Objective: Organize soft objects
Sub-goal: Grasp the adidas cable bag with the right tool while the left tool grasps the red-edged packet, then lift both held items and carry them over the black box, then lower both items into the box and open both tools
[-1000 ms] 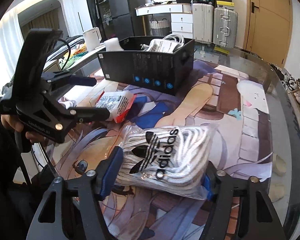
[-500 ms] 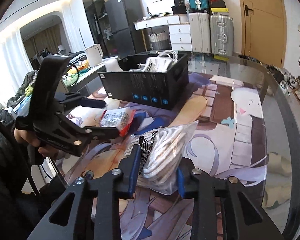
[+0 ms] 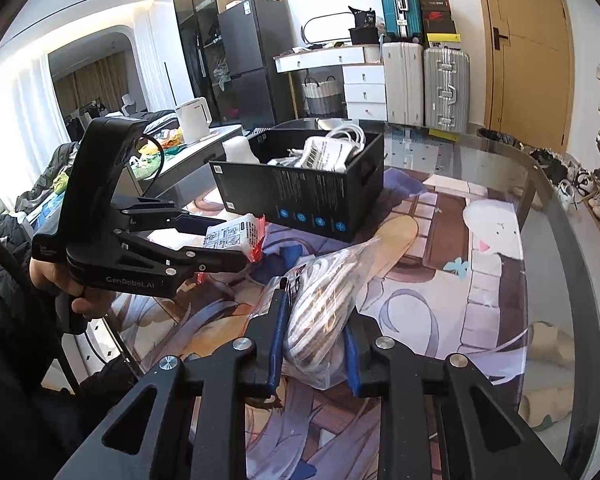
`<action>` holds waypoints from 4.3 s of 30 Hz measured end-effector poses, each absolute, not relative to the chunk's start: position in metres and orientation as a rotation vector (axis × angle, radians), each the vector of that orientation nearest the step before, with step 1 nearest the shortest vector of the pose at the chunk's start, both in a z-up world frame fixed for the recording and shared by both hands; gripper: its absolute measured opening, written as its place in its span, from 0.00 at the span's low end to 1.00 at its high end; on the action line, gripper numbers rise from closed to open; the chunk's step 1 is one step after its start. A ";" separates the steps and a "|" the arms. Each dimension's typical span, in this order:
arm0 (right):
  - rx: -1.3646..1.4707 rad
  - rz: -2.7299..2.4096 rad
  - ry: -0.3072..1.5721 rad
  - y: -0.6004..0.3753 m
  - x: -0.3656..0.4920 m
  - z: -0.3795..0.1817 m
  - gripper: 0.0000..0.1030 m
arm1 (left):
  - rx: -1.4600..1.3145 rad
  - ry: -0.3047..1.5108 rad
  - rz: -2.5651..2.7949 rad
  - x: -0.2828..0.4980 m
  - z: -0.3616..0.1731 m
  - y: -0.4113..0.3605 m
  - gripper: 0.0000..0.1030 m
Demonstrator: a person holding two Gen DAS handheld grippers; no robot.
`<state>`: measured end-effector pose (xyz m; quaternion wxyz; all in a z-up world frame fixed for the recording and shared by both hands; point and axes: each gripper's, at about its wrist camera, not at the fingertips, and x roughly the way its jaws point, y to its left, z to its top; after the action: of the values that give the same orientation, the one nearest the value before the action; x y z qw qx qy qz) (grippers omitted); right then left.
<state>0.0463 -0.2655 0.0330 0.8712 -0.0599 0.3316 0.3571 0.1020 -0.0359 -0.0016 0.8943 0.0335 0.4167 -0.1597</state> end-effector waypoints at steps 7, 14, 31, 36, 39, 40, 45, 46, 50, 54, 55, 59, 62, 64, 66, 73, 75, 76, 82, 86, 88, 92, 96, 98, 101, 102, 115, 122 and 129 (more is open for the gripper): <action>-0.125 0.744 0.653 -0.265 0.043 0.047 0.23 | 0.046 0.821 -0.305 0.096 0.015 -0.023 0.52; -0.116 0.727 0.600 -0.265 0.042 0.068 0.23 | 0.017 0.763 -0.280 0.090 0.037 -0.011 0.52; -0.107 0.689 0.493 -0.246 0.065 0.109 0.23 | -0.030 0.667 -0.194 0.104 0.073 0.019 0.52; -0.097 0.672 0.480 -0.239 0.078 0.115 0.23 | -0.034 0.657 -0.179 0.111 0.074 0.024 0.52; -0.094 0.668 0.478 -0.234 0.086 0.117 0.23 | -0.042 0.654 -0.169 0.120 0.077 0.027 0.52; -0.095 0.668 0.478 -0.232 0.088 0.118 0.23 | -0.044 0.653 -0.166 0.121 0.077 0.027 0.52; -0.094 0.664 0.474 -0.224 0.101 0.120 0.23 | -0.048 0.651 -0.152 0.132 0.078 0.031 0.52; -0.091 0.660 0.473 -0.222 0.104 0.120 0.23 | -0.048 0.650 -0.149 0.133 0.078 0.032 0.52; -0.072 0.648 0.479 -0.218 0.119 0.122 0.23 | -0.048 0.650 -0.138 0.144 0.077 0.035 0.52; -0.057 0.643 0.485 -0.210 0.133 0.120 0.23 | -0.046 0.657 -0.131 0.156 0.073 0.037 0.52; -0.052 0.645 0.486 -0.209 0.136 0.119 0.23 | -0.047 0.660 -0.130 0.159 0.072 0.038 0.52; -0.044 0.650 0.488 -0.201 0.145 0.118 0.23 | -0.052 0.667 -0.125 0.169 0.067 0.039 0.52; -0.045 0.644 0.494 -0.195 0.153 0.116 0.23 | -0.057 0.677 -0.123 0.179 0.062 0.039 0.52; -0.041 0.643 0.501 -0.191 0.159 0.113 0.23 | -0.060 0.682 -0.121 0.183 0.058 0.039 0.52; -0.040 0.640 0.509 -0.187 0.164 0.109 0.23 | -0.067 0.682 -0.120 0.186 0.056 0.040 0.52; -0.031 0.645 0.542 -0.176 0.179 0.096 0.23 | -0.063 0.681 -0.116 0.198 0.051 0.042 0.52; -0.033 0.645 0.550 -0.172 0.183 0.092 0.23 | -0.063 0.682 -0.119 0.201 0.050 0.041 0.52; -0.035 0.644 0.554 -0.171 0.185 0.090 0.23 | -0.064 0.686 -0.121 0.202 0.049 0.041 0.52; -0.031 0.655 0.561 -0.167 0.192 0.087 0.23 | -0.069 0.686 -0.137 0.202 0.052 0.039 0.52; -0.030 0.659 0.570 -0.165 0.194 0.085 0.23 | -0.071 0.680 -0.132 0.203 0.055 0.042 0.52; -0.031 0.659 0.574 -0.163 0.195 0.081 0.23 | -0.070 0.681 -0.128 0.205 0.054 0.043 0.52; -0.031 0.662 0.590 -0.158 0.197 0.075 0.23 | -0.070 0.699 -0.122 0.211 0.047 0.043 0.52; -0.037 0.662 0.611 -0.153 0.201 0.067 0.23 | -0.062 0.727 -0.129 0.215 0.038 0.037 0.52; -0.024 0.661 0.621 -0.155 0.203 0.063 0.23 | -0.057 0.738 -0.134 0.216 0.034 0.034 0.53; -0.025 0.659 0.633 -0.156 0.205 0.059 0.24 | -0.047 0.739 -0.133 0.215 0.030 0.032 0.53; -0.028 0.657 0.633 -0.156 0.205 0.059 0.25 | -0.044 0.739 -0.133 0.215 0.030 0.031 0.53; -0.040 0.613 0.572 -0.187 0.193 0.064 0.86 | -0.016 0.710 -0.148 0.193 0.039 0.024 0.81; -0.044 0.620 0.523 -0.199 0.172 0.067 0.98 | -0.033 0.670 -0.110 0.171 0.043 0.029 0.99; -0.060 0.646 0.482 -0.196 0.148 0.064 0.99 | -0.055 0.634 -0.064 0.149 0.038 0.038 1.00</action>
<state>0.1483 -0.1964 0.0643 0.9194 -0.0294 0.2345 0.3143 0.1488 0.0376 0.0380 0.9493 -0.0270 0.3118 -0.0312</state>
